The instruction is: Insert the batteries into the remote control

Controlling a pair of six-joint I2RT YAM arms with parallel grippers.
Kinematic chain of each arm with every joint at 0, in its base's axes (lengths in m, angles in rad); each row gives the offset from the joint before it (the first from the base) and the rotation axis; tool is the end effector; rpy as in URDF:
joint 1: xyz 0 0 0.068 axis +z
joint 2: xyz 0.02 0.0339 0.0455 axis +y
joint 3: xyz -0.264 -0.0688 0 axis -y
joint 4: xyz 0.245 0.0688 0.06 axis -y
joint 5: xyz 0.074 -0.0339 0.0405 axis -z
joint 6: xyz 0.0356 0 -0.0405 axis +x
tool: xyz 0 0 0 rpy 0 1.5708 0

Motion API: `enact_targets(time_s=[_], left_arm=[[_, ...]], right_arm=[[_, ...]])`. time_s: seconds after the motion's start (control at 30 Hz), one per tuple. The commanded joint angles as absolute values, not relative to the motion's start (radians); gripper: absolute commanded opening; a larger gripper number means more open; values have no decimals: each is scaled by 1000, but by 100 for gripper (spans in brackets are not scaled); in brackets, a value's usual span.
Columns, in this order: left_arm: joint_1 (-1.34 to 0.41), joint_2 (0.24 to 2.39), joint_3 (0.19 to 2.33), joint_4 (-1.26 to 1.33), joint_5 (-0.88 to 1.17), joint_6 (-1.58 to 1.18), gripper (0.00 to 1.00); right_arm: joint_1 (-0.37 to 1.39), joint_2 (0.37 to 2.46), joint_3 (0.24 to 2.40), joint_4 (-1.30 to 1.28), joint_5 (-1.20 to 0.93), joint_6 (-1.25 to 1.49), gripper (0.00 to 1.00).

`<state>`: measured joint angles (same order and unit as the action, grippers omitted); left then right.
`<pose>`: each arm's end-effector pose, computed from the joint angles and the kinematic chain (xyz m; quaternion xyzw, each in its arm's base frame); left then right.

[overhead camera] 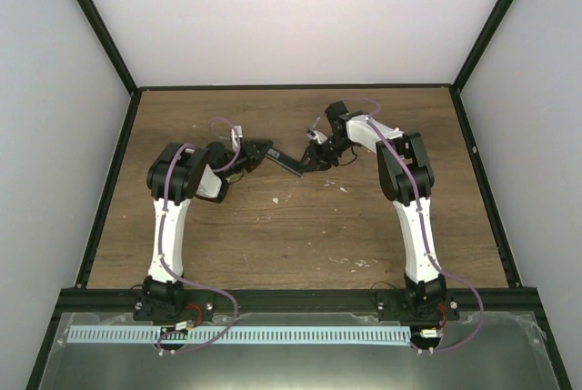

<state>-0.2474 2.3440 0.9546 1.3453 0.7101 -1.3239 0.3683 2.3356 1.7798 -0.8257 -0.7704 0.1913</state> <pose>0.3904 -0.1225 0.0678 -0.1409 0.7049 -0.6360 0.2806 0.4214 0.1892 0.1279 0.1169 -0.9158 -0.3837 0.0191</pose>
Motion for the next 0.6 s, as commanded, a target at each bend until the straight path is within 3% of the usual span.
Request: enact_targets(time_s=[0.0,0.57], left_arm=[[-375,2358,953,1396,934,-1389,0],[-375,2360,950,1405,934,-1391,0]], right_arm=[[451,2361,1876,-571,-885,197,24],[452,2390,1970,-634,-903,140,27]])
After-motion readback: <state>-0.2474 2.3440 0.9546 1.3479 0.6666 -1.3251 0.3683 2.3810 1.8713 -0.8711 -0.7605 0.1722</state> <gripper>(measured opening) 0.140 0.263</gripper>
